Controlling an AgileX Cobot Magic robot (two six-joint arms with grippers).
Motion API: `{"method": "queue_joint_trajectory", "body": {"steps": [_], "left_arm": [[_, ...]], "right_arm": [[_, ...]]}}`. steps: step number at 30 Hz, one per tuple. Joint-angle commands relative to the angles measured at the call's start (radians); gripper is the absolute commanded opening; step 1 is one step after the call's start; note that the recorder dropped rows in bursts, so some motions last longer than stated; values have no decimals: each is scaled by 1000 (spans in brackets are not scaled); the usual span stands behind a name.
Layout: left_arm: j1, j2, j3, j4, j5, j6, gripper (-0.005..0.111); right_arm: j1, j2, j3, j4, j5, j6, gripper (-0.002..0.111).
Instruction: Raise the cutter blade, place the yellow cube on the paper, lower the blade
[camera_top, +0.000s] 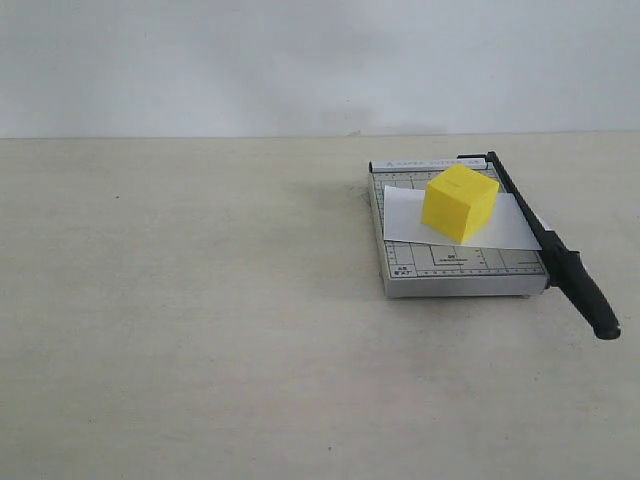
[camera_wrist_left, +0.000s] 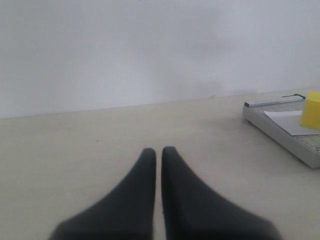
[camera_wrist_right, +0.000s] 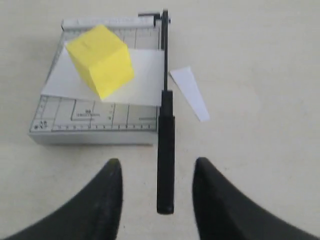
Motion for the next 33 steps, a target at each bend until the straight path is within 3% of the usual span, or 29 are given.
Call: {"method": "queue_joint_trajectory", "body": {"steps": [1, 6, 12, 17, 23, 33], "left_arm": [[3, -4, 4, -7, -5, 0, 4], [3, -4, 4, -7, -5, 0, 4], [3, -4, 4, -7, -5, 0, 4], [3, -4, 4, -7, -5, 0, 4], [3, -4, 4, -7, -5, 0, 4], [3, -4, 4, -7, -5, 0, 4]], "right_arm": [[-5, -209, -1, 38, -9, -86, 0], [-5, -543, -1, 109, 73, -154, 1], [-5, -753, -1, 104, 259, -155, 1], [-5, -767, -1, 102, 296, -146, 1], [-5, -767, -1, 102, 292, 6, 1], [-5, -767, -1, 102, 287, 13, 1]]}}
